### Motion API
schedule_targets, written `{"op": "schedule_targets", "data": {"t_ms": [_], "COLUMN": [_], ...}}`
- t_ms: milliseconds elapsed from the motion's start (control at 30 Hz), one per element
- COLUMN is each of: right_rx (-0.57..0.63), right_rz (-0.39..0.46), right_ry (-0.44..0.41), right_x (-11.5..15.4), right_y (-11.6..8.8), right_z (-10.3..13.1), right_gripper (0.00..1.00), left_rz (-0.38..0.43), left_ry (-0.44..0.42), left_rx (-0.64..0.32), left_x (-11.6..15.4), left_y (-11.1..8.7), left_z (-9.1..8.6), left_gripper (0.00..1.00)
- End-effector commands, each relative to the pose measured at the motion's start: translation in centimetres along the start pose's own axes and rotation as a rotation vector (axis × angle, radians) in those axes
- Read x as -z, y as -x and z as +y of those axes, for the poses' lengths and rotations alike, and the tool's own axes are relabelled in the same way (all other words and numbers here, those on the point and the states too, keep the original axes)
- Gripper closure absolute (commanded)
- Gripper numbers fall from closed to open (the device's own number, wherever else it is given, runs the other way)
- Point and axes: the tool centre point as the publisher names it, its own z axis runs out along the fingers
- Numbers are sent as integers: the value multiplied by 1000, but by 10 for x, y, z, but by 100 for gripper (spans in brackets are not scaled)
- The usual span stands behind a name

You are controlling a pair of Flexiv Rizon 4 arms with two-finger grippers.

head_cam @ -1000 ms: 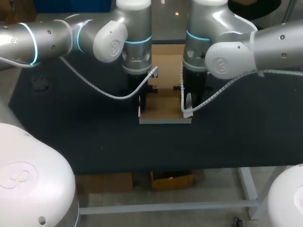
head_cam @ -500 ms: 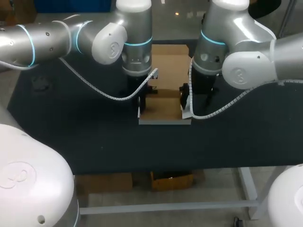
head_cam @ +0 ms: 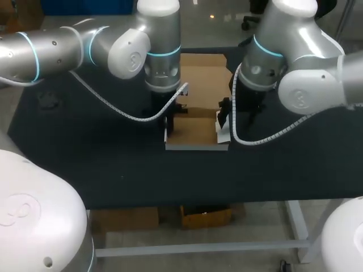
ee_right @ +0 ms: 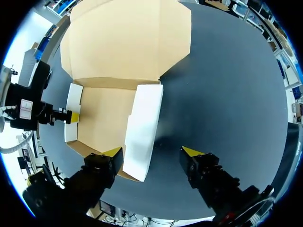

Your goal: Assemble the packaging by folding the flat box into shape, placing the metal phone stand inside, and closing the box properly

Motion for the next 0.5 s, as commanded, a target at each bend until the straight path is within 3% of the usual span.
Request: {"op": "schedule_targets", "data": {"t_ms": [33,500], "right_rx": [11,37], "right_rz": [12,25], "right_ry": [22,31], "right_x": [6,7], "right_y": [5,5], "right_z": [-6,-2], "right_gripper": [22,21], "left_rz": [-6,-16], "left_ry": [0,0], "left_rx": [-2,-15], "left_x": [0,0], "left_y": [1,-1], "left_z": [1,1], "left_gripper": [100,100]}}
